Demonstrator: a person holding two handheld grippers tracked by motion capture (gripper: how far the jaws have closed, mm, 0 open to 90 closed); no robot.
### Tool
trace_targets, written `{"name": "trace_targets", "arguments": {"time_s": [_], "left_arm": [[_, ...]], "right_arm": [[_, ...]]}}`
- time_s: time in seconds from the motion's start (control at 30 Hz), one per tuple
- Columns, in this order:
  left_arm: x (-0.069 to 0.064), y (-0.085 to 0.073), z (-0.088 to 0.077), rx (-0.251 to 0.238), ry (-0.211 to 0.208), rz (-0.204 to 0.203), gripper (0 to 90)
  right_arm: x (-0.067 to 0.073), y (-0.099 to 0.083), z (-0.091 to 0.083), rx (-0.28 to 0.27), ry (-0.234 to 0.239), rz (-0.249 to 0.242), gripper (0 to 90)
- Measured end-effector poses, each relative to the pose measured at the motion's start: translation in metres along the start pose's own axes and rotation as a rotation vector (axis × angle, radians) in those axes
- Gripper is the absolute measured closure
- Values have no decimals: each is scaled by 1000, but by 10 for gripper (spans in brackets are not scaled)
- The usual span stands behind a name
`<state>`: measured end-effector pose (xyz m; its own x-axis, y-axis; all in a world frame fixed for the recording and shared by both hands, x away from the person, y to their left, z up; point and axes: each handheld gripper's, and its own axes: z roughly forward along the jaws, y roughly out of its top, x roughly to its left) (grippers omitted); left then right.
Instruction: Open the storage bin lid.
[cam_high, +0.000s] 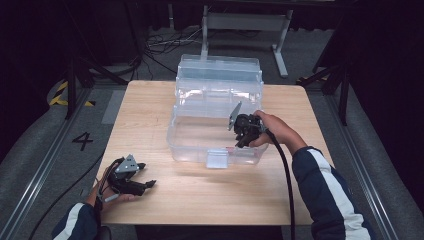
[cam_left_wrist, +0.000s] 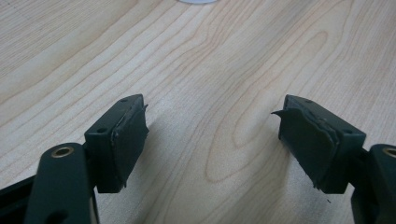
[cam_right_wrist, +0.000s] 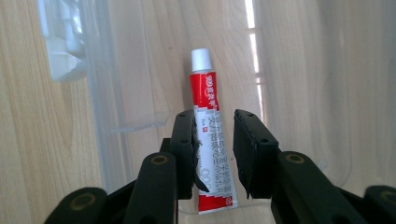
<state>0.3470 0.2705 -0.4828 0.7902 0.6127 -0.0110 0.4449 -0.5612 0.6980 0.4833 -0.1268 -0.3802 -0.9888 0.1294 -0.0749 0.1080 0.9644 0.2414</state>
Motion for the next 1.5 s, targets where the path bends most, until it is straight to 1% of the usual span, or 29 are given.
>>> {"name": "trace_targets", "arguments": {"time_s": [0.03, 0.07, 0.1, 0.3, 0.4, 0.43, 0.47, 0.5, 0.57, 0.6, 0.63, 0.67, 0.7, 0.77, 0.8, 0.87, 0.93, 1.0, 1.03, 1.07, 1.17, 1.2, 1.27, 1.3, 1.33, 1.37, 1.4, 1.43, 1.5], "left_arm": [[0, 0, 0, 0, 0, 0, 238], [0, 0, 0, -1, 0, -1, 238], [0, 0, 0, 0, 0, 0, 238], [0, 0, 0, -1, 0, -1, 238], [0, 0, 0, 0, 1, -1, 238], [0, 0, 0, 0, 1, -2, 238], [0, 0, 0, 0, 1, -2, 238], [0, 0, 0, -1, 1, -2, 238], [0, 0, 0, 0, 1, -2, 238], [0, 0, 0, 1, 1, -3, 238], [0, 1, 0, 4, 0, -3, 238], [-1, 1, 0, 9, 1, -8, 238], [0, 2, 0, 17, 2, -5, 238], [-1, 5, -1, 41, 5, -9, 240], [-1, 5, -1, 41, 5, -9, 246], [-1, 8, 0, 55, 0, -10, 249], [-1, 10, -1, 55, -3, -15, 250], [-1, 15, -2, 41, -3, -5, 251], [-2, 21, -4, 32, 3, 0, 252], [-2, 24, -5, 29, 5, 10, 253], [-3, 36, -10, -8, -3, 19, 255], [-4, 39, -11, -12, -3, 23, 254], [-5, 47, -13, -25, 0, 40, 253], [-6, 50, -14, -27, 4, 50, 253], [-6, 50, -14, -27, 4, 50, 252], [-6, 54, -15, -36, 3, 55, 252], [-5, 58, -16, -41, 1, 58, 252], [-5, 63, -17, -46, 10, 69, 252], [-5, 69, -20, -66, 11, 76, 252]], "right_arm": [[0, -1, -2, -18, -7, 2, 695], [0, -2, -4, -23, -4, 4, 694], [1, -3, -5, -41, -4, 13, 692], [2, -10, -17, -114, -44, 25, 685], [3, -14, -22, -157, -50, 39, 676], [4, -16, -24, -177, -61, 36, 672], [5, -18, -27, -196, -63, 50, 666], [5, -21, -29, -215, -69, 42, 659], [6, -26, -32, -255, -85, 51, 657], [6, -27, -33, -264, -88, 50, 654], [7, -30, -35, -277, -105, 48, 646], [7, -31, -36, -286, -106, 54, 644], [7, -34, -38, -301, -106, 61, 638], [7, -39, -42, -325, -125, 64, 632], [7, -39, -42, -325, -125, 64, 632], [6, -44, -49, -357, -153, 79, 614], [6, -48, -54, -383, -163, 86, 611], [4, -51, -61, -414, -188, 97, 606], [3, -53, -63, -423, -194, 99, 604], [1, -55, -68, -445, -212, 109, 599], [-3, -57, -74, -474, -226, 127, 584], [-5, -58, -77, -488, -252, 136, 574], [-11, -59, -81, -501, -260, 152, 570], [-13, -59, -83, -511, -277, 164, 569], [-13, -59, -83, -511, -277, 164, 569], [-16, -60, -84, -521, -291, 172, 569], [-19, -60, -87, -531, -295, 179, 561], [-22, -60, -88, -544, -305, 188, 558], [-30, -61, -93, -569, -333, 211, 546]]}}
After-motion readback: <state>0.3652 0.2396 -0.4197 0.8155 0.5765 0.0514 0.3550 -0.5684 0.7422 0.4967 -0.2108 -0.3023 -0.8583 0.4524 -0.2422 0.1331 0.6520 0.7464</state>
